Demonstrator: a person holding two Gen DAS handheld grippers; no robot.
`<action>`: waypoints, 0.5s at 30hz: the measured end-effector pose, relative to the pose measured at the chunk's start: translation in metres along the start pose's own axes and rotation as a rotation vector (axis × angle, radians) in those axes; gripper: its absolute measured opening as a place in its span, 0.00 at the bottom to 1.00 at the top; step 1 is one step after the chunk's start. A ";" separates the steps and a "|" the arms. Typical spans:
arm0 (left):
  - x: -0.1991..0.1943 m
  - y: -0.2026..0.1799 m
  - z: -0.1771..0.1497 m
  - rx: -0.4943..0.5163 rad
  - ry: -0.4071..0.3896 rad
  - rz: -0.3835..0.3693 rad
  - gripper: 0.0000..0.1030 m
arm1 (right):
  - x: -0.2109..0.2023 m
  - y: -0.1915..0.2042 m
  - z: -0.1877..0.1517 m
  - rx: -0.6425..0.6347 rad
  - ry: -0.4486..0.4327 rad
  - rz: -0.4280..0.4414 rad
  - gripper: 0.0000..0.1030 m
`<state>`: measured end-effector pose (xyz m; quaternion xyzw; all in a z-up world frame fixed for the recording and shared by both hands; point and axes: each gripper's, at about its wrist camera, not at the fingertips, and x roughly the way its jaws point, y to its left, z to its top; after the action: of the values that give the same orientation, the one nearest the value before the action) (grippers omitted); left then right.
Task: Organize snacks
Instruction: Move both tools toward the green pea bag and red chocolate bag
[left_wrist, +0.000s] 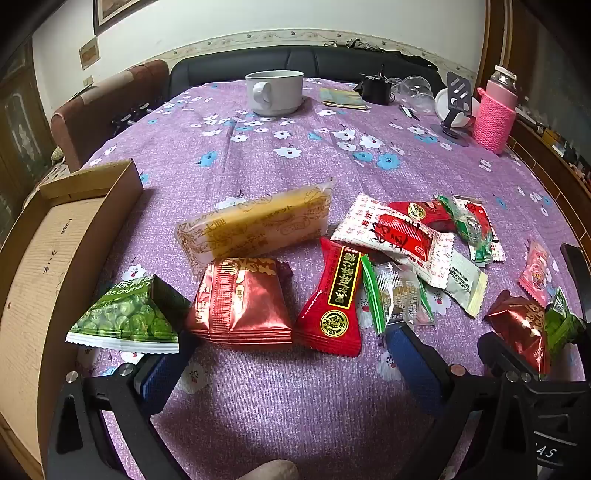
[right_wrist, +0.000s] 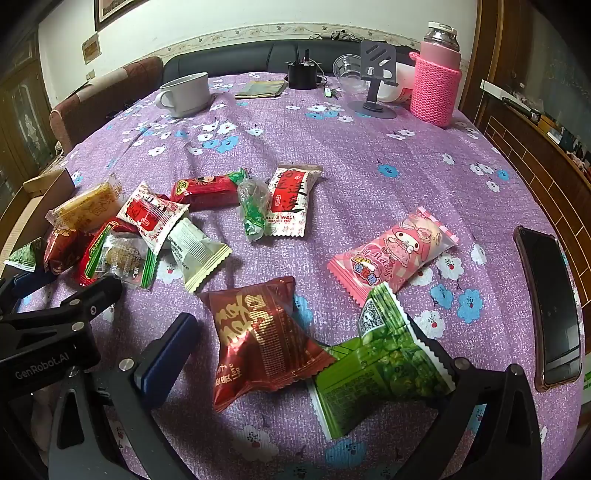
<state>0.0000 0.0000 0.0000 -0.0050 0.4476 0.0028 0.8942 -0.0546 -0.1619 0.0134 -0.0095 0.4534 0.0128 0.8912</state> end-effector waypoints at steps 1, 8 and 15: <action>0.000 0.000 0.000 0.001 0.001 0.001 1.00 | 0.000 0.000 0.000 0.000 0.001 0.000 1.00; 0.000 -0.001 0.000 0.000 0.000 0.000 1.00 | 0.000 0.000 0.000 0.000 0.002 0.000 1.00; 0.000 0.001 0.000 -0.002 0.000 -0.001 1.00 | 0.000 0.000 0.000 0.001 0.002 0.001 1.00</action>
<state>-0.0007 0.0006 0.0001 -0.0059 0.4474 0.0029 0.8943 -0.0548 -0.1621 0.0133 -0.0092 0.4541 0.0128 0.8908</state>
